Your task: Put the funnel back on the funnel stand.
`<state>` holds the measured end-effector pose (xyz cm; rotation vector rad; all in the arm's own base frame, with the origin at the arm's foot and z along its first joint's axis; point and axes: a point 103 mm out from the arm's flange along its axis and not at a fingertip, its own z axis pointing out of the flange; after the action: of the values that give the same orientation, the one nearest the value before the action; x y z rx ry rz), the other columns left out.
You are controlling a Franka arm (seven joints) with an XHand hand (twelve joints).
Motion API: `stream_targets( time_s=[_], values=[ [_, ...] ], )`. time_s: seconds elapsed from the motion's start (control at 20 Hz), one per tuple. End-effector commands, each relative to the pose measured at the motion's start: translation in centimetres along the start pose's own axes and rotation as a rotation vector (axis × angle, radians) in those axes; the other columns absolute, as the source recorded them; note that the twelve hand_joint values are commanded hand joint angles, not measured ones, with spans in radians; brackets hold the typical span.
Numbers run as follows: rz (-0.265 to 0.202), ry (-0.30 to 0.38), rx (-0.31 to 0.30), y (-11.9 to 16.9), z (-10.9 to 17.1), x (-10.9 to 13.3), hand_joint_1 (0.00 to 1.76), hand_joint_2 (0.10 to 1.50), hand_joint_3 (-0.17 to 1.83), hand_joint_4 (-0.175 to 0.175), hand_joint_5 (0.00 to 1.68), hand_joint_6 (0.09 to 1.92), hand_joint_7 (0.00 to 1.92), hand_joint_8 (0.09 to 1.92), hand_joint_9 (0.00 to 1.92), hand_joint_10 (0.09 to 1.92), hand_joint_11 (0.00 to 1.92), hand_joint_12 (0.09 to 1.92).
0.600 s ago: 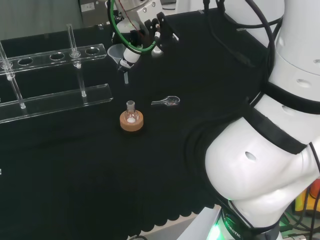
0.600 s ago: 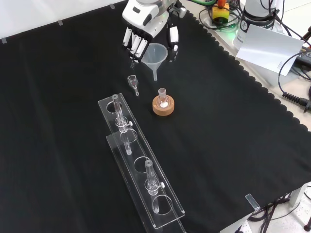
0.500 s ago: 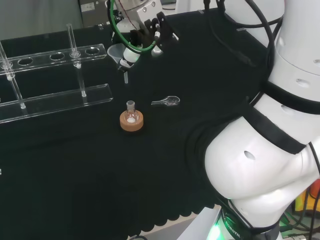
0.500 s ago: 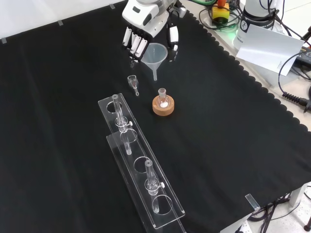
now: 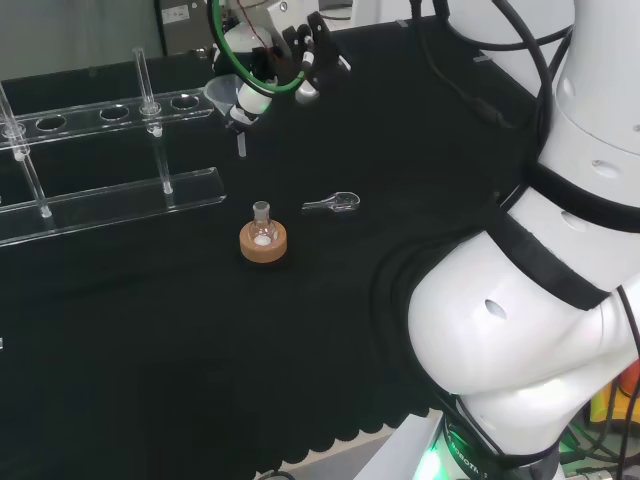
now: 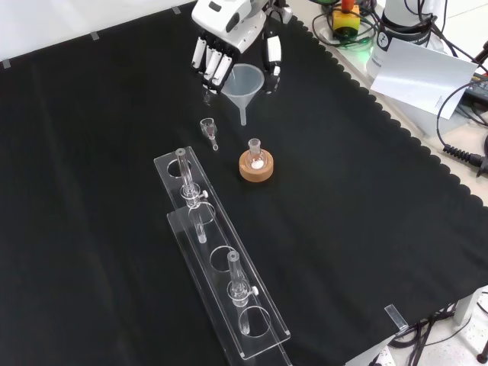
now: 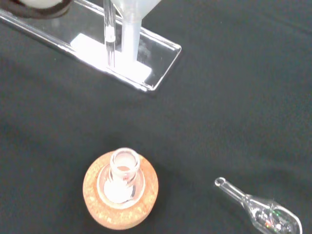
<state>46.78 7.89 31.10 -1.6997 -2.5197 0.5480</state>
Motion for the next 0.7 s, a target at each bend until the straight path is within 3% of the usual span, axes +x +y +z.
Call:
stream_targets(
  time_s=[0.05, 0.7],
  values=[
    [0.038, -0.019, -0.049, 2.0, -3.1, -3.6, 0.72, 0.73, 0.48, -0.062, 0.51, 0.09, 0.71, 0.70, 1.08, 0.49, 0.71, 1.18],
    [0.019, -0.032, -0.098, 6.3, -5.9, -6.8, 0.72, 0.73, 0.48, -0.063, 0.51, 0.09, 0.72, 0.70, 1.09, 0.48, 0.72, 1.17]
  ],
)
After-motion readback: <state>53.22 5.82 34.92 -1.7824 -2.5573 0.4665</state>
